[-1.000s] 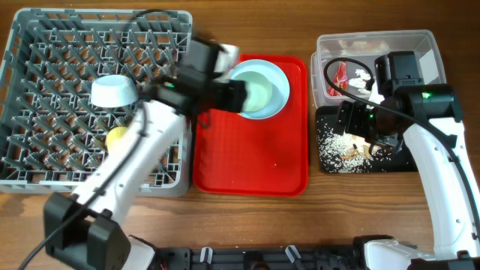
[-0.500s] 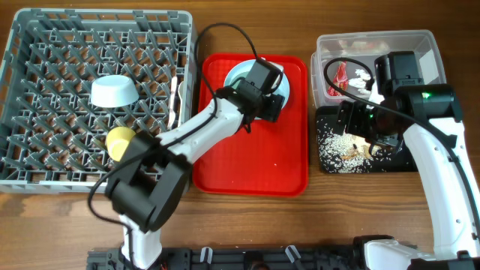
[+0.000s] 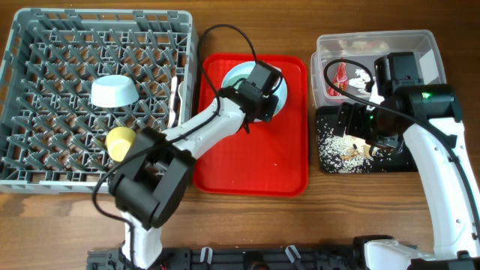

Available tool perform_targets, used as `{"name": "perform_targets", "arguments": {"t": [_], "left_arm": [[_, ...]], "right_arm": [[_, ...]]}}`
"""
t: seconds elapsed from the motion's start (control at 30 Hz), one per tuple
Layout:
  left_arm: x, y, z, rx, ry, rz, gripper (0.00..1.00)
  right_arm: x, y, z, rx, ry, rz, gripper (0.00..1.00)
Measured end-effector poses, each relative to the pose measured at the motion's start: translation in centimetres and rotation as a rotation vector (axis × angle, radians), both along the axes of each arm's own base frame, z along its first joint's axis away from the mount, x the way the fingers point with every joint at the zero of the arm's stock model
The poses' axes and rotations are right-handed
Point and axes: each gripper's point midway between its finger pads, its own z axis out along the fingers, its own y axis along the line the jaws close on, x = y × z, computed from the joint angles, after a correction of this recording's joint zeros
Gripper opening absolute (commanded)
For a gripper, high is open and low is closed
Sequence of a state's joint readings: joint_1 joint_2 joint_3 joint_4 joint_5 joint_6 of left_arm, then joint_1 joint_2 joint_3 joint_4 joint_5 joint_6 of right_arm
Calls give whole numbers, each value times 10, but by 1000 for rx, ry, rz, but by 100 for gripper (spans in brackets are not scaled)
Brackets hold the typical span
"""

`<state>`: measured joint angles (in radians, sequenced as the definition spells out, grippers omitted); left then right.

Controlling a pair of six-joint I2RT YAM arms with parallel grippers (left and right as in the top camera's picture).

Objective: Sort waste into correct bins and load items into the dishwasher rack
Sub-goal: 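Grasp the rim of the green bowl on the plate with the left gripper, then carry the green bowl into the dish rack and release it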

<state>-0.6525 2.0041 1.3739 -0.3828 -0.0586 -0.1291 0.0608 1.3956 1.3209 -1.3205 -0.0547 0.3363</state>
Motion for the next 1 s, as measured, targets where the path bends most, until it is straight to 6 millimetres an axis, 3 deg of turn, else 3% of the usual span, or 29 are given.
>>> {"name": "perform_targets", "arguments": {"t": [0.1,0.27,0.37,0.5,0.77,0.87,1.0], "left_arm": [[-6,4,20,-9,-3,1,4],[-15,15,91,-74,-81,10,4],[-14,40,144,-132,-157,52,4],[-3,84,184,-221,-198,124,4],[22,184,206,-578,-88,185,4],[24,204,203,-690,-36,178,4],[31,221,180,-837,77,169,4]], "right_arm": [[0,0,0,0,0,0,93],[0,0,0,0,0,0,93],[0,0,0,0,0,0,93],[0,0,0,0,0,1,93],[0,0,0,-1,-1,5,93],[1,0,0,-1,-4,5,93],[1,0,0,-1,-4,5,93]]}}
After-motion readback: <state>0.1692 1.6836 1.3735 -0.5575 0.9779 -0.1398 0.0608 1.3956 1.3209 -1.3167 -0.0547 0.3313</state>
